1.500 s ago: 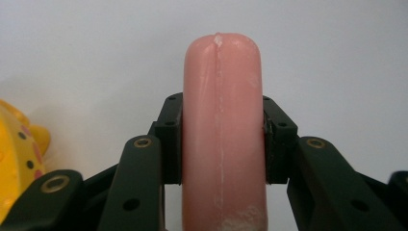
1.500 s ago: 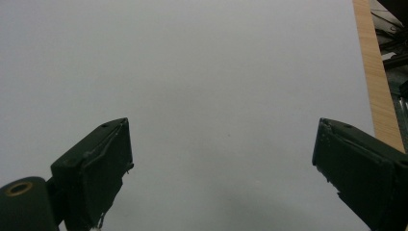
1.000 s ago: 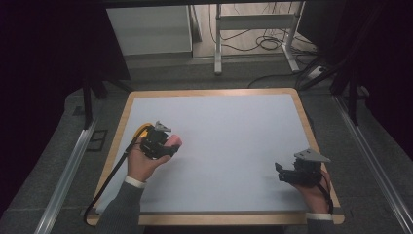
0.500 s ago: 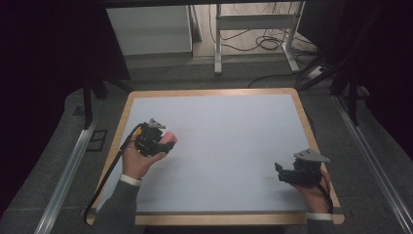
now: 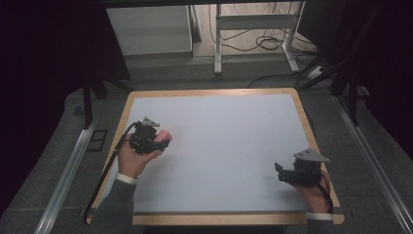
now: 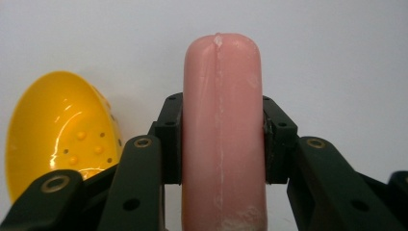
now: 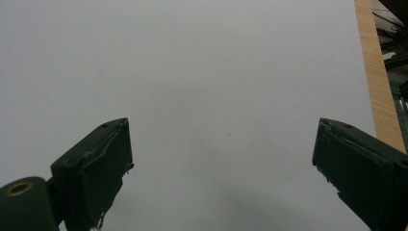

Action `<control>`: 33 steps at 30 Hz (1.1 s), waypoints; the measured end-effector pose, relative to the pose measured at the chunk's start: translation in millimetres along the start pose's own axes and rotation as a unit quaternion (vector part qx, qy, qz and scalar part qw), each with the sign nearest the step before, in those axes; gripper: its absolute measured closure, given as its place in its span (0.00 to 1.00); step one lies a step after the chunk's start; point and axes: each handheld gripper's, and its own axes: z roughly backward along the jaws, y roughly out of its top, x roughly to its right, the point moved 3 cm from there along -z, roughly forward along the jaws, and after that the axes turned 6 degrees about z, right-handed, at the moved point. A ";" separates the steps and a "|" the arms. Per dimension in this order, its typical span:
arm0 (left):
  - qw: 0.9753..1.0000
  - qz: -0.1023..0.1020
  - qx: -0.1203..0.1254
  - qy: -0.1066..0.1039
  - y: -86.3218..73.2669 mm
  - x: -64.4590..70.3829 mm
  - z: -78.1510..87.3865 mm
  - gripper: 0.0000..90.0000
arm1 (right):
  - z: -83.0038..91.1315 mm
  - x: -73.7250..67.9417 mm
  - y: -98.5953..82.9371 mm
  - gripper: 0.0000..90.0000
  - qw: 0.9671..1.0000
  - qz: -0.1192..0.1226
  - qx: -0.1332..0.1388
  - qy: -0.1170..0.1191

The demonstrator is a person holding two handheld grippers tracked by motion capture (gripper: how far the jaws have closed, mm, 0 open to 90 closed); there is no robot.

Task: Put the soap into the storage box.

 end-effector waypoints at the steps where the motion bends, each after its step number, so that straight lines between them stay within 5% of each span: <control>1: 1.000 0.002 0.002 0.002 0.3 -1.0 0.6 0.67 | 0.0 0.0 0.0 0.07 1.000 0.000 0.000 0.000; 33: 0.999 0.030 0.004 0.033 4.4 -34.7 9.4 0.67 | -1.2 -0.1 -0.8 0.07 1.000 0.001 -0.003 -0.001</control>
